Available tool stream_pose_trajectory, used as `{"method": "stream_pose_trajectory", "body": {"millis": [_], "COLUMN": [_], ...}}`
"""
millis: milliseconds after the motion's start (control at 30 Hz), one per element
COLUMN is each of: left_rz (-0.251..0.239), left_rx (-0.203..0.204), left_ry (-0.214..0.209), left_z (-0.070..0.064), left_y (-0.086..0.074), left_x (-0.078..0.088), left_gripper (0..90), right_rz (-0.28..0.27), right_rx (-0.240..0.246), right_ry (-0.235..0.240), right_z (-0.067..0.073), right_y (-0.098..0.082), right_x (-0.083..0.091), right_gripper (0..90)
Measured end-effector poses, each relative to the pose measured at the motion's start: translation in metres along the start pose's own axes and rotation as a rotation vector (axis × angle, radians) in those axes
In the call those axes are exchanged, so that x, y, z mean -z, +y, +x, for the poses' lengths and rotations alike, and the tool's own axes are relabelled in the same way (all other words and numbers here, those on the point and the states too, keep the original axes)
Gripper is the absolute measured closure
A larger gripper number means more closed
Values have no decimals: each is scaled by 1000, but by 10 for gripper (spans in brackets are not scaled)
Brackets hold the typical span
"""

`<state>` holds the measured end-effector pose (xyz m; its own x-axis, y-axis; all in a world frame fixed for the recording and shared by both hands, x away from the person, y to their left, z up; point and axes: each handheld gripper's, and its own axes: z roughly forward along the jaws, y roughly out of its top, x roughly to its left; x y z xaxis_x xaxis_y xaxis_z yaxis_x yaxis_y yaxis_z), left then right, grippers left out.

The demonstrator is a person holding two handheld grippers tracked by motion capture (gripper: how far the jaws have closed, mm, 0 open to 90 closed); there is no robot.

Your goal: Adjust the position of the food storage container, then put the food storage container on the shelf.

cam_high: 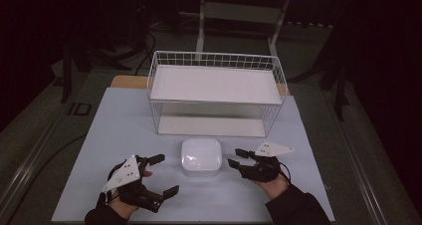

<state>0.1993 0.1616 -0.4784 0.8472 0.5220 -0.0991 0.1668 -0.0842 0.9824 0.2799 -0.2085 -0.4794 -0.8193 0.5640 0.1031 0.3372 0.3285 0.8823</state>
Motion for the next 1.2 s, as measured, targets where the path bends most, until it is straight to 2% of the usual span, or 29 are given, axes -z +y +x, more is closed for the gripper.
{"method": "stream_pose_trajectory", "body": {"millis": [33, 133, 167, 200, 233, 267, 300, 367, 433, 533, 600, 667, 733, 833, 867, 933, 1000, 1033, 1067, 1100, 1133, 1167, 1200], "left_rz": [3, 19, 19, 32, 35, 40, 45, 57, 74, 90, 94, 94, 92, 111, 125, 144, 169, 181, 181, 196, 209, 215, 216], "left_rx": [2, -9, -9, -19, -19, -16, -9, -21, -36, -22, -7, 10, 43, 82, 91, 104, 152, 178, 178, 213, 230, 240, 266], "left_ry": [-1, -12, -12, -15, -19, -20, -24, -22, -19, -38, -58, -50, -55, -49, -44, -16, -23, -23, -23, -19, -11, -9, -10], "left_z": [-1, -4, -4, -6, -6, -5, -4, -1, 1, 6, 9, 12, 16, 25, 28, 33, 39, 42, 42, 47, 49, 52, 55], "left_y": [1, 6, 6, 13, 15, 19, 22, 29, 37, 49, 56, 62, 67, 71, 71, 70, 67, 65, 65, 61, 58, 56, 53], "left_x": [0, -2, -2, -3, -3, -3, -3, -4, -6, -10, -12, -16, -19, -24, -26, -30, -34, -36, -36, -38, -39, -41, -43], "left_gripper": [0, 0, 0, 0, 0, 0, 0, 0, 0, 0, 0, 0, 0, 0, 0, 0, 0, 0, 0, 0, 0, 0, 0], "right_rz": [0, -48, -48, -55, -83, -94, -97, -108, -140, -169, -176, -194, -185, -115, -118, -114, -98, -96, -96, -93, -79, -71, -59], "right_rx": [0, 7, 7, 15, 5, 19, 45, 47, 57, 63, 52, 34, 24, 0, -3, -22, -38, -47, -47, -60, -90, -97, -97], "right_ry": [0, 38, 38, 38, 42, 25, 28, 31, 59, 64, 69, 89, 66, 2, -1, 6, 11, 16, 16, 17, 31, 31, 28], "right_z": [0, 4, 4, 6, 8, 9, 11, 12, 11, 10, 9, 7, 7, 8, 8, 7, 6, 6, 6, 5, 4, 3, 3], "right_y": [0, 6, 6, 9, 15, 17, 19, 23, 27, 33, 37, 41, 44, 50, 51, 53, 54, 54, 54, 54, 53, 52, 51], "right_x": [0, 9, 9, 11, 16, 18, 19, 21, 23, 24, 24, 24, 24, 18, 17, 14, 10, 8, 8, 5, 0, -3, -6], "right_gripper": [435, 186, 186, 138, 135, 139, 139, 157, 173, 192, 214, 218, 209, 199, 214, 223, 211, 174, 174, 135, 132, 131, 131]}}
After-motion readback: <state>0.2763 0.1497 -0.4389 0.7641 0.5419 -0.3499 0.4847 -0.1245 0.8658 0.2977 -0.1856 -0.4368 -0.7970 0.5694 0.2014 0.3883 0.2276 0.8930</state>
